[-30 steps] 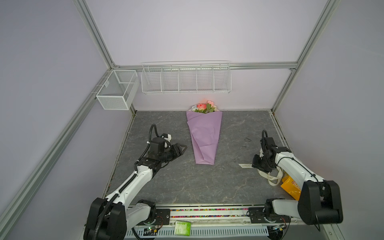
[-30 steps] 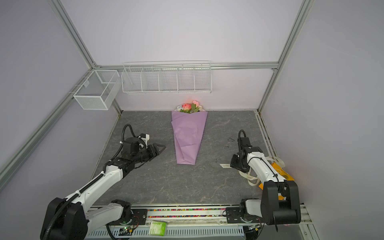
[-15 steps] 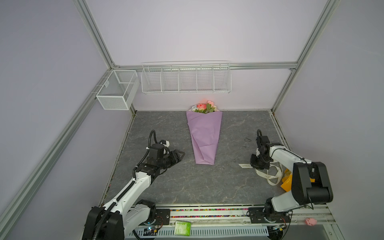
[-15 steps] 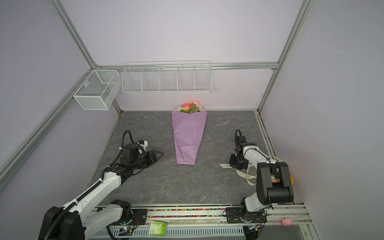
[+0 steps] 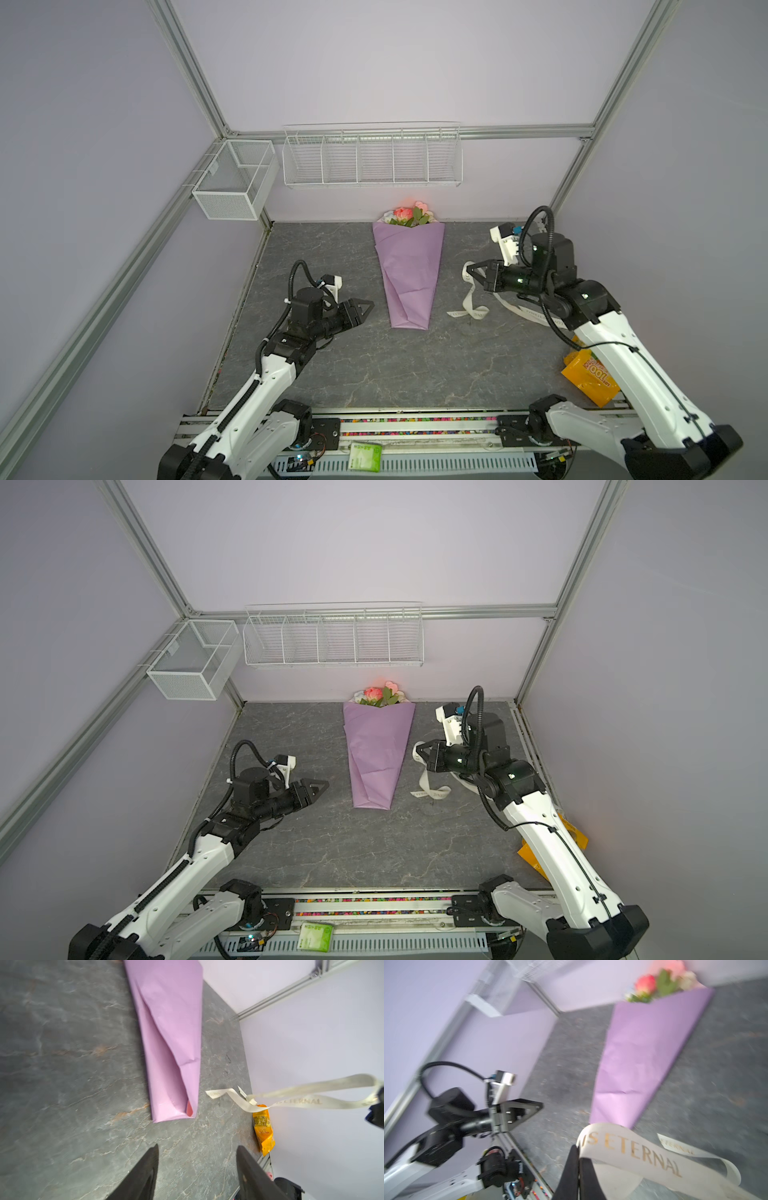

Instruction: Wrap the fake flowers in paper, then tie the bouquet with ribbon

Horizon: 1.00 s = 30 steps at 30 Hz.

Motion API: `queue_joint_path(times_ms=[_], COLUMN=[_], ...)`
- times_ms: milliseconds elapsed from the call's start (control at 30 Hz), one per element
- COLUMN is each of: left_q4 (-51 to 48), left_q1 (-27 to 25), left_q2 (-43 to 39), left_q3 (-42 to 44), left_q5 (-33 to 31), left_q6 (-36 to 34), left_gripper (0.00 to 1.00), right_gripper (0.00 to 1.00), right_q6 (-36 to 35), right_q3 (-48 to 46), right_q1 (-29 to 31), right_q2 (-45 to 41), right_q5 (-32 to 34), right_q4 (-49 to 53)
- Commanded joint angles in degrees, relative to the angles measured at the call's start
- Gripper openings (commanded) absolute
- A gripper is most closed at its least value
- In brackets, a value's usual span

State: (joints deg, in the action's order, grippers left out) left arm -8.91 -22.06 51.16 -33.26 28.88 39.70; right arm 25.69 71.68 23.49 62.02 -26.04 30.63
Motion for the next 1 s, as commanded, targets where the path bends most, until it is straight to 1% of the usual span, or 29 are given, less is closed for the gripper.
queue_joint_path(times_ms=[0, 100, 200, 300, 433, 533, 567, 667, 800, 900, 933, 967], left_q4=[3.15, 5.45, 6.38, 4.65, 3.98, 3.69, 3.07, 1.72, -0.32, -2.73, -2.10, -0.88], left_q1=[-5.53, -12.36, -17.61, -22.36, -30.35, -32.99, -33.27, -33.47, -33.39, -33.45, -33.40, -33.39], left_q2=[-2.44, -2.16, 0.89, 6.37, 13.03, 16.79, 17.73, 18.97, 19.47, 19.56, 19.11, 18.54], left_q3=[-6.37, -9.23, -11.18, -14.03, -20.27, -23.51, -24.30, -25.18, -25.48, -25.97, -25.21, -24.03], left_q5=[1.17, -0.42, -1.84, -2.87, -4.40, -4.99, -5.91, -9.27, -16.51, -17.12, -16.64, -16.12], left_q6=[-6.23, -11.76, -16.63, -20.00, -23.78, -24.50, -24.22, -23.59, -21.57, -20.48, -20.13, -19.66], left_gripper=[0.61, 0.62, 0.66, 0.72, 0.76, 0.79, 0.81, 0.82, 0.73, 0.61, 0.56, 0.48], right_gripper=[0.07, 0.07, 0.07, 0.07, 0.07, 0.07, 0.07, 0.07, 0.08, 0.08, 0.09, 0.09], right_q6=[2.52, 2.68, 4.68, 6.33, 6.80, 7.05, 7.17, 7.43, 7.72, 7.62, 7.46, 7.44], right_q3=[2.05, 3.97, 2.93, 2.27, 1.90, 1.13, 0.92, -0.42, -2.36, -3.11, -3.51, -3.80], right_q1=[3.22, 6.26, 7.66, 8.56, 9.48, 9.57, 9.65, 9.61, 9.63, 9.61, 9.62, 9.64], right_q2=[0.85, 1.09, 0.73, 0.99, 0.69, -0.03, -0.37, -1.72, -3.39, -4.50, -4.84, -5.06], right_q5=[-9.81, -7.30, -6.77, -7.60, -7.89, -7.39, -6.77, -6.76, -6.60, -5.47, -4.93, -4.51], right_q4=[-5.63, -6.13, -10.44, -13.50, -14.54, -14.40, -13.97, -13.78, -13.35, -12.12, -11.87, -11.75])
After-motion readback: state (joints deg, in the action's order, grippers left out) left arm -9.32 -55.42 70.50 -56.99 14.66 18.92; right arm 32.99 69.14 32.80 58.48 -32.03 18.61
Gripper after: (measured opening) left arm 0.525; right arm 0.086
